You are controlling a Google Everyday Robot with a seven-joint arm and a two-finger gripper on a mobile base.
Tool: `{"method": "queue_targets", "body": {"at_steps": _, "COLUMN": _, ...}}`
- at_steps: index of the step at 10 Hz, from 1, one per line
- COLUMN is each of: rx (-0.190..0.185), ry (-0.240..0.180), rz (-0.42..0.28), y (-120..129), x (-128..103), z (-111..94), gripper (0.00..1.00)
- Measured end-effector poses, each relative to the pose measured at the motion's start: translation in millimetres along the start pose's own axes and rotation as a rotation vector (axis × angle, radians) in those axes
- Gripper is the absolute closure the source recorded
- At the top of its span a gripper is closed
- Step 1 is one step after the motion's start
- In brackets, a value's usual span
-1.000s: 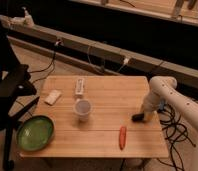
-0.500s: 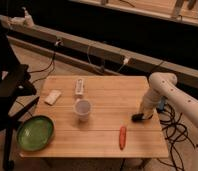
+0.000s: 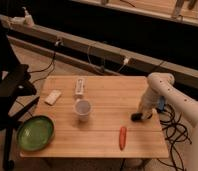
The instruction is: Place the eraser in the ceramic cup
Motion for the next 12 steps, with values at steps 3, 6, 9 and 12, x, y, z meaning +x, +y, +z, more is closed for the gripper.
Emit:
{"method": "queue_targets", "body": {"at_steps": 3, "rx": -0.002, "ry": 0.013, "rz": 0.009, "y": -3, "x": -14, "z": 1, "gripper": 0.80}}
{"method": "queue_targets", "body": {"at_steps": 6, "rx": 0.006, "ry": 0.021, "rz": 0.028, "y": -5, "x": -8, "z": -1, "gripper": 1.00}}
{"method": "queue_targets", "body": {"at_steps": 9, "rx": 0.078, "ry": -0.045, "rz": 0.030, "y": -13, "x": -12, "z": -21, "gripper": 1.00}}
{"method": "queue_targets", "body": {"at_steps": 12, "rx": 0.202, "ry": -0.052, "rz": -0.018, "y": -44, "x": -45, "z": -70, "gripper": 1.00}}
